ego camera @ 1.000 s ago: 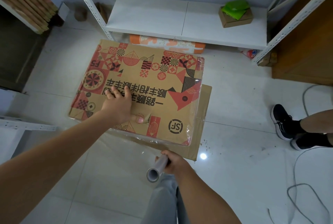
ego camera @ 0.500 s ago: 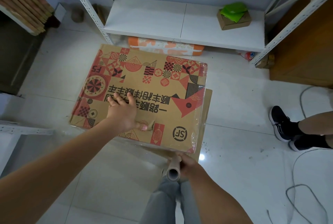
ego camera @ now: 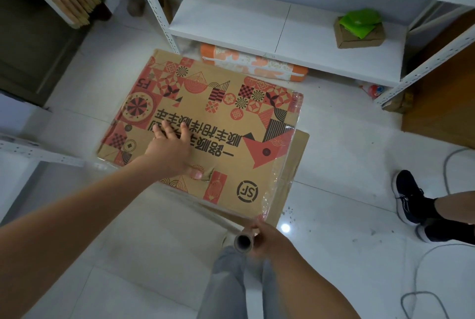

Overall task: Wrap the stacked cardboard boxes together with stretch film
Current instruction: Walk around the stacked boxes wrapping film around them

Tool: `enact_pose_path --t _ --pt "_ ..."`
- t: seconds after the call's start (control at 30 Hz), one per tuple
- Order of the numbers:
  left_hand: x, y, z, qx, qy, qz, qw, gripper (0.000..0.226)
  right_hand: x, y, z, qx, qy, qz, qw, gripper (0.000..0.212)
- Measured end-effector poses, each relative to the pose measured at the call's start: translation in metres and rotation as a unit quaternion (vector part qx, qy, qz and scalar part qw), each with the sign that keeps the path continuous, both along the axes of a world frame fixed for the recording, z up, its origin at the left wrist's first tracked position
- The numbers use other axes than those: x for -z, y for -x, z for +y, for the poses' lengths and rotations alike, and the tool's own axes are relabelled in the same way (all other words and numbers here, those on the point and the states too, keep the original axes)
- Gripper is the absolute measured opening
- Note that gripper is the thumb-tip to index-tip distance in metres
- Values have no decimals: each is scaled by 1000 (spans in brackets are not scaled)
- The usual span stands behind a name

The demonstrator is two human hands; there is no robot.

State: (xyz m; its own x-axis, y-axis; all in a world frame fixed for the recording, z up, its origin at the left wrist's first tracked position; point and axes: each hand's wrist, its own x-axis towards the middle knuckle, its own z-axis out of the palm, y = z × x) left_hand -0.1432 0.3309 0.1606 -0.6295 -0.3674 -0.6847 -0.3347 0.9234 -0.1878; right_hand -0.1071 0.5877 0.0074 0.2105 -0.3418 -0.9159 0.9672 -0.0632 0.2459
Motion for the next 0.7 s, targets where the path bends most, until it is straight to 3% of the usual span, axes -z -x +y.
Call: enact_pose_path --t 0.17,0.33,0.4,0.47,0.57,0.7 --pt "-1 -2 3 7 15 4 1000 131 3 10 -1 46 9 -3 999 3" --pt "0 -2 3 1 18 0 1000 132 10 10 2 45 11 -6 999 16" --pt "2 -3 2 0 16 -1 1000 133 13 6 3 43 20 -2 999 6" --pt "3 -4 2 -4 14 -2 1000 134 22 1 7 42 1 -1 999 23" --pt "3 -4 2 -6 14 -2 1000 135 24 5 11 60 -2 -13 998 21" --pt "1 -4 3 -6 18 -4 1000 134 26 1 12 33 -6 -3 999 36"
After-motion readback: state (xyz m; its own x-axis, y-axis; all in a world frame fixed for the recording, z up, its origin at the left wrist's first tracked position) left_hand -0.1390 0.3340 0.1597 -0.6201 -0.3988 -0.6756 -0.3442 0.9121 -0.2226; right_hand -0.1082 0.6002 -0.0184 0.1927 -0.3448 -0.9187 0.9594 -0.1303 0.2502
